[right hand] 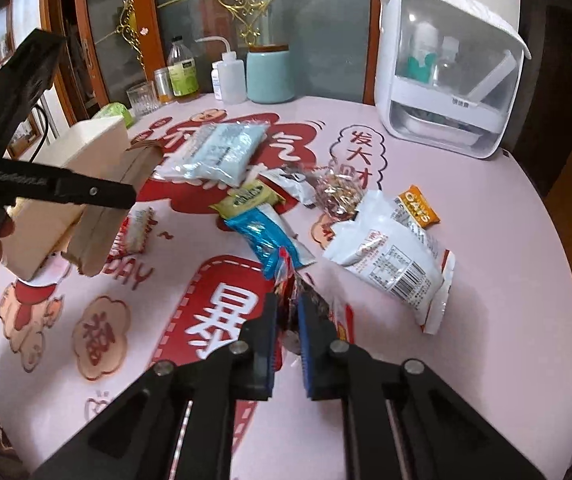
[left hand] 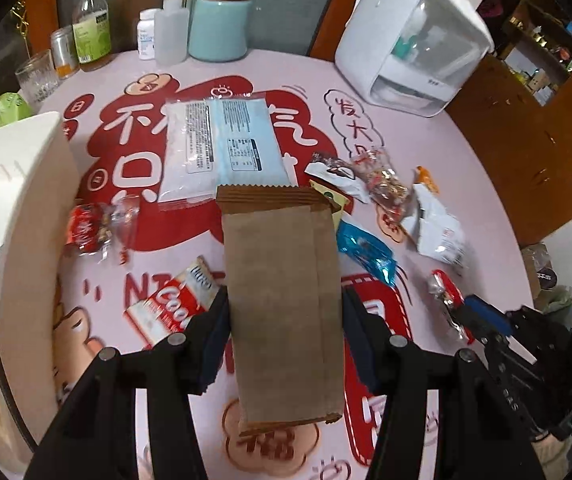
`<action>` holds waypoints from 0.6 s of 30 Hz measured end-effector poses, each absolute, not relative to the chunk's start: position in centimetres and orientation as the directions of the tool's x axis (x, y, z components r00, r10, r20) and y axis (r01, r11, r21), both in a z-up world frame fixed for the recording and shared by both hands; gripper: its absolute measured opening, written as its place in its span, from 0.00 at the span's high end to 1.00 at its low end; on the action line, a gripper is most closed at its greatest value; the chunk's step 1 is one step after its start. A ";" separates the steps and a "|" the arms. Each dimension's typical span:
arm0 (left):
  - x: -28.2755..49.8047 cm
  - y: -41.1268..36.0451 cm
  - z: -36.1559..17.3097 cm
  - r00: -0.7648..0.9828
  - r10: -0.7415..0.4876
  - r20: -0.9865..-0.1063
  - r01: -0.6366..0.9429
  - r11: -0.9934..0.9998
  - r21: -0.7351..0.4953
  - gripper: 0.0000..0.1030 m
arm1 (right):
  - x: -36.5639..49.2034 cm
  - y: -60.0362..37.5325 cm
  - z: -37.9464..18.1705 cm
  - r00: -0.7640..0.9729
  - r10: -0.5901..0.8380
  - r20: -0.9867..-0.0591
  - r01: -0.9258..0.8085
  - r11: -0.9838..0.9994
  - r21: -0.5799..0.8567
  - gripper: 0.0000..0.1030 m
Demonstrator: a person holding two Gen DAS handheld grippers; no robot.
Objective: Organize snacks
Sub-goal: 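Grasp the brown paper-wrapped bar with left tool and lift it toward the tray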
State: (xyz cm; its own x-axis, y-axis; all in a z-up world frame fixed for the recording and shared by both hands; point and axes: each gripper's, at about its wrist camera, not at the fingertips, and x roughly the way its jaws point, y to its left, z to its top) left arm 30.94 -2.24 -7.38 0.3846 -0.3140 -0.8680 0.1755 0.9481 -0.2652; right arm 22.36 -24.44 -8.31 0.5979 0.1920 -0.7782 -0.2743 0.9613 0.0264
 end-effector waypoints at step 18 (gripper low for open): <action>25.0 11.3 4.2 0.547 -0.178 -0.818 0.087 0.984 -0.156 0.49 | 21.4 -9.2 5.7 0.663 0.392 -0.638 -0.483 0.875 0.036 0.92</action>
